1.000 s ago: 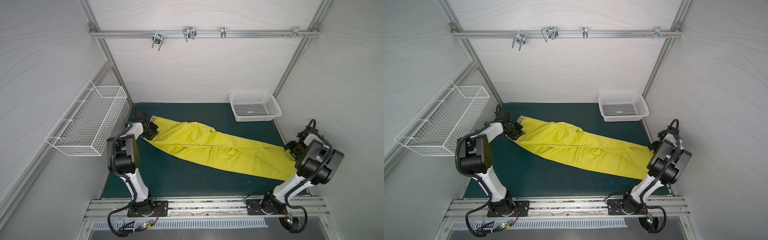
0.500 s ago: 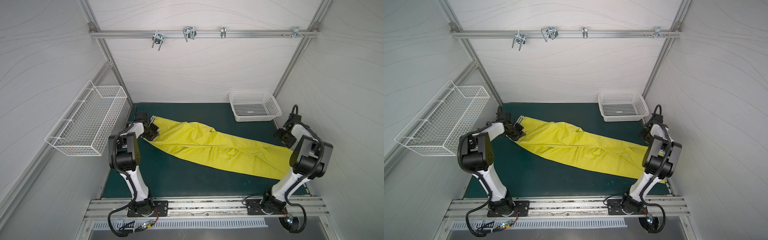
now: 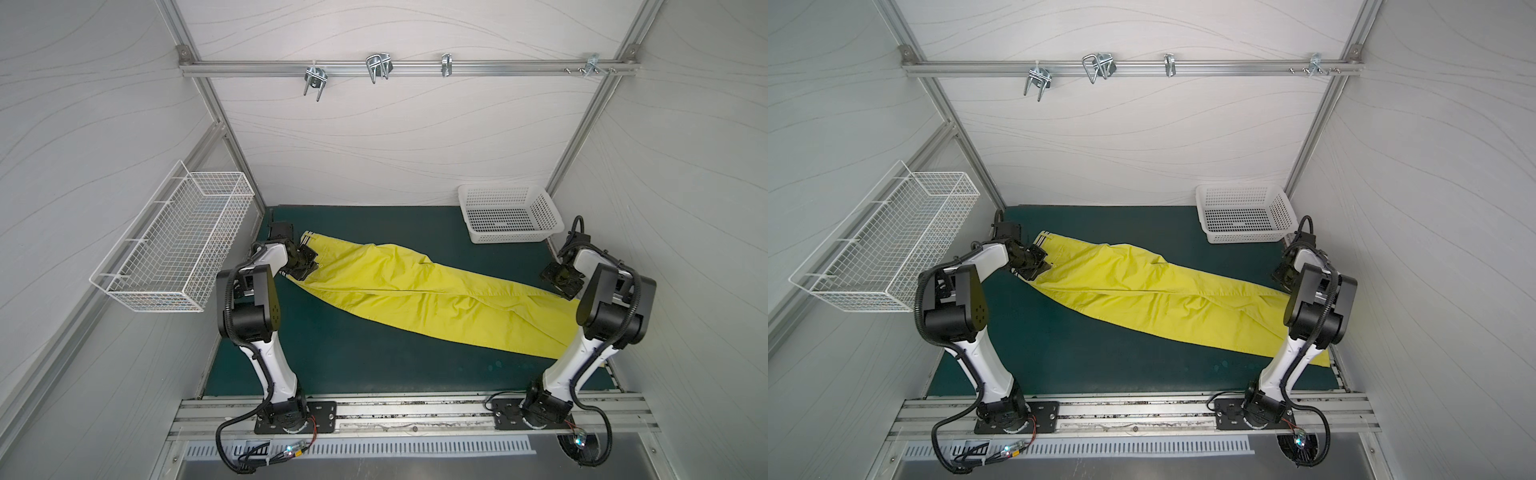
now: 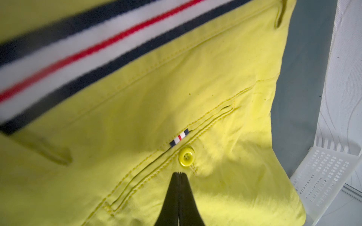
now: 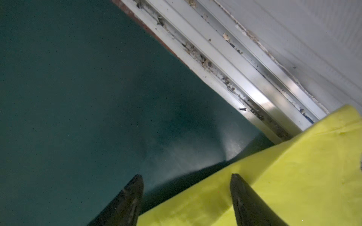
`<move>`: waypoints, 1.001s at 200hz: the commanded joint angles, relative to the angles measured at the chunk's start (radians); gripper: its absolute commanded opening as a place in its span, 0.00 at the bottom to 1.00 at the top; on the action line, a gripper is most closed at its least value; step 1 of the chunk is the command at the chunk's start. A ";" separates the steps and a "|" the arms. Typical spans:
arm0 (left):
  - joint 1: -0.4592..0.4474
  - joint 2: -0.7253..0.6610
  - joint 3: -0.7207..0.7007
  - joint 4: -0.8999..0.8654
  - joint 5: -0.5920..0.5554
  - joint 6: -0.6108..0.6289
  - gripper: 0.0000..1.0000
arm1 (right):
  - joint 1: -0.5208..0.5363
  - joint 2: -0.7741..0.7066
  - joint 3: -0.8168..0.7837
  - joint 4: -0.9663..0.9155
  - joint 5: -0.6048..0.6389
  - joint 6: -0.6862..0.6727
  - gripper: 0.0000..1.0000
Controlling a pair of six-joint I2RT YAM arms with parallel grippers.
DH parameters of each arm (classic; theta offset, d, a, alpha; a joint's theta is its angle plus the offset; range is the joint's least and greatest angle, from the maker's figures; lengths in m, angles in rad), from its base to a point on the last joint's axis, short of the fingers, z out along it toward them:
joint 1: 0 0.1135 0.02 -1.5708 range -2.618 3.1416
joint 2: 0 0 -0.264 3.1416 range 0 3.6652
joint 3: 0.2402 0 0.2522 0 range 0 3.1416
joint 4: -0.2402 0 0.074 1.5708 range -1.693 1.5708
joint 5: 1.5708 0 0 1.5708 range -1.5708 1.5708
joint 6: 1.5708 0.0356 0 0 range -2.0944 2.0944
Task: Roll up the long pants
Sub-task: Fold the long pant at the center of the board.
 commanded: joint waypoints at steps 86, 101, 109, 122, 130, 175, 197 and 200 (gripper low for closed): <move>-0.002 -0.049 0.004 -0.001 0.005 0.001 0.04 | -0.005 -0.173 -0.126 0.004 -0.008 0.096 0.76; -0.001 -0.055 0.005 -0.002 0.004 0.004 0.04 | -0.008 -0.175 -0.147 0.021 -0.022 0.129 0.75; -0.001 -0.055 0.007 -0.005 0.005 0.008 0.04 | -0.008 -0.175 -0.156 0.028 -0.026 0.146 0.75; 0.000 -0.058 0.012 -0.011 0.004 0.014 0.04 | -0.008 -0.174 -0.169 0.041 -0.029 0.164 0.73; 0.000 -0.058 0.016 -0.016 0.003 0.016 0.04 | -0.008 -0.173 -0.175 0.046 -0.028 0.179 0.73; 0.002 -0.053 0.028 -0.028 0.001 0.029 0.04 | -0.015 -0.121 -0.161 0.091 -0.039 0.201 0.66; 0.003 -0.050 0.030 -0.029 -0.004 0.033 0.04 | -0.020 -0.075 -0.132 0.096 -0.044 0.197 0.58; 0.002 -0.048 0.030 -0.029 -0.006 0.033 0.04 | -0.021 -0.069 -0.129 0.096 -0.046 0.197 0.57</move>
